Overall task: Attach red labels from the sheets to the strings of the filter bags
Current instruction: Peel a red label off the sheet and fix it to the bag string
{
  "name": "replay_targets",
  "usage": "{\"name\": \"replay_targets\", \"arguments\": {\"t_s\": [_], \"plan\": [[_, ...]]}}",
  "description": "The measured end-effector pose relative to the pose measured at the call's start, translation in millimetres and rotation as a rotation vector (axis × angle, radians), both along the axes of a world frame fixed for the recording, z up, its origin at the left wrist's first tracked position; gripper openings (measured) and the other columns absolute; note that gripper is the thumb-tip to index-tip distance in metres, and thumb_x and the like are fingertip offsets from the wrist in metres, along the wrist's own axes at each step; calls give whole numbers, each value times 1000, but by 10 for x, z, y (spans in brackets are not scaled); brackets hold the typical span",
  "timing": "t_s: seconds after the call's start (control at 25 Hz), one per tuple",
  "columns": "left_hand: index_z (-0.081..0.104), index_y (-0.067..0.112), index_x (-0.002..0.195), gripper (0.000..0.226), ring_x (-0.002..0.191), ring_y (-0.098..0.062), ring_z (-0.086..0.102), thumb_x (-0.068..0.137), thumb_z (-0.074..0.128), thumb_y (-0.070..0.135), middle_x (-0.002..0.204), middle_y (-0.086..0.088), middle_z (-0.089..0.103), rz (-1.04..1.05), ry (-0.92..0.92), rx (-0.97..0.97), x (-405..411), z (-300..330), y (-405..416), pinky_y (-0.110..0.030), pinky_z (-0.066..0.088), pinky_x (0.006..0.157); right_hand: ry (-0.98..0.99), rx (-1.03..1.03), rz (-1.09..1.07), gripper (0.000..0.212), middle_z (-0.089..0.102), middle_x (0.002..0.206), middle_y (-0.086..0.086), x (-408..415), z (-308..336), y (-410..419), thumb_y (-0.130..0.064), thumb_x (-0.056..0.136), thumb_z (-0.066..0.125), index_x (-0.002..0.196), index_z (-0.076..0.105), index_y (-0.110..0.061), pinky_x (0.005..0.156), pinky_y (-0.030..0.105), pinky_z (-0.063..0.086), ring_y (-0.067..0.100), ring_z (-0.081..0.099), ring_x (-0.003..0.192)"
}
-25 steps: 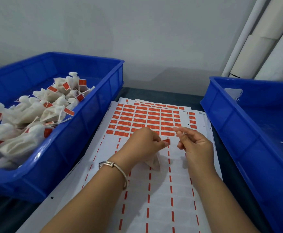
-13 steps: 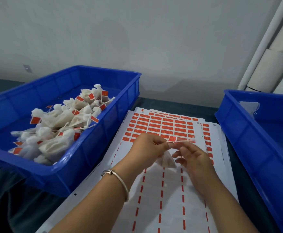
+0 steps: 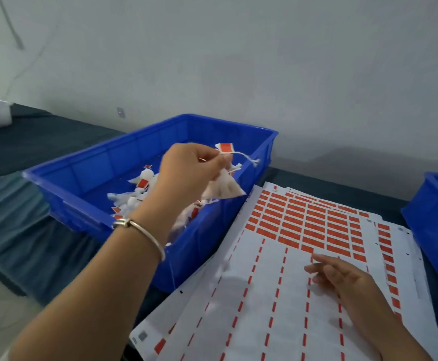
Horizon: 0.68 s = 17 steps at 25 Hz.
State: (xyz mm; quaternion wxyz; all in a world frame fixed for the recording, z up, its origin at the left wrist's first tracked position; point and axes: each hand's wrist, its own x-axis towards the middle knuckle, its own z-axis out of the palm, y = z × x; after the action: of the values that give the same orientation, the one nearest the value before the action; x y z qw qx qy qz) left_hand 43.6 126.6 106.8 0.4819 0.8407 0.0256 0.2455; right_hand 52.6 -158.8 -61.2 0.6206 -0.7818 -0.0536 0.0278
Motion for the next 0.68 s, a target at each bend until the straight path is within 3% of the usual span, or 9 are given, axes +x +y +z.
{"name": "replay_targets", "arguments": {"t_s": [0.08,0.16,0.28,0.4,0.48,0.56,0.68], "plan": [[63,34,62,22,43,5,51,83,67,37,54,12,63,127,1,110,59,4,313,-7,36,42,7,1,-12,31,74,90,-6,12,15,17,-36,72,52,97,66,-25,80,19,53,21,69,86],[67,28,68,20,53,1,56,86,63,36,58,8,64,236,75,266,144,-41,557,-10,37,45,8,5,-16,30,75,87,-6,13,28,35,-34,71,53,95,66,-24,75,15,53,21,69,83],[72,12,84,22,71,-17,61,90,58,29,79,-5,69,265,306,492,280,-211,734,-22,43,57,13,-9,-29,30,74,84,-7,10,31,52,-34,71,54,95,67,-24,74,15,53,21,69,82],[65,10,113,29,94,-22,59,90,56,26,107,-6,66,224,402,501,323,-327,733,-26,45,70,38,1,-54,30,75,82,-6,10,35,61,-33,71,54,95,68,-21,72,16,54,22,69,80],[46,15,134,48,116,-23,50,90,56,29,129,-3,55,214,386,432,331,-329,699,-32,42,89,39,-2,-65,30,75,81,-7,5,41,65,-34,70,54,94,68,-21,70,15,55,22,69,78],[38,18,140,55,123,-23,46,89,57,29,138,-3,47,225,307,416,328,-304,636,-37,38,99,46,-1,-74,31,74,81,-7,-1,52,59,-35,70,54,94,68,-22,67,13,55,20,69,75],[50,22,129,40,108,-16,53,90,58,29,129,1,52,208,81,419,239,-263,347,-30,44,91,60,2,-92,31,74,80,-5,-22,60,68,-36,72,53,95,69,-21,70,18,56,19,69,75]]}}
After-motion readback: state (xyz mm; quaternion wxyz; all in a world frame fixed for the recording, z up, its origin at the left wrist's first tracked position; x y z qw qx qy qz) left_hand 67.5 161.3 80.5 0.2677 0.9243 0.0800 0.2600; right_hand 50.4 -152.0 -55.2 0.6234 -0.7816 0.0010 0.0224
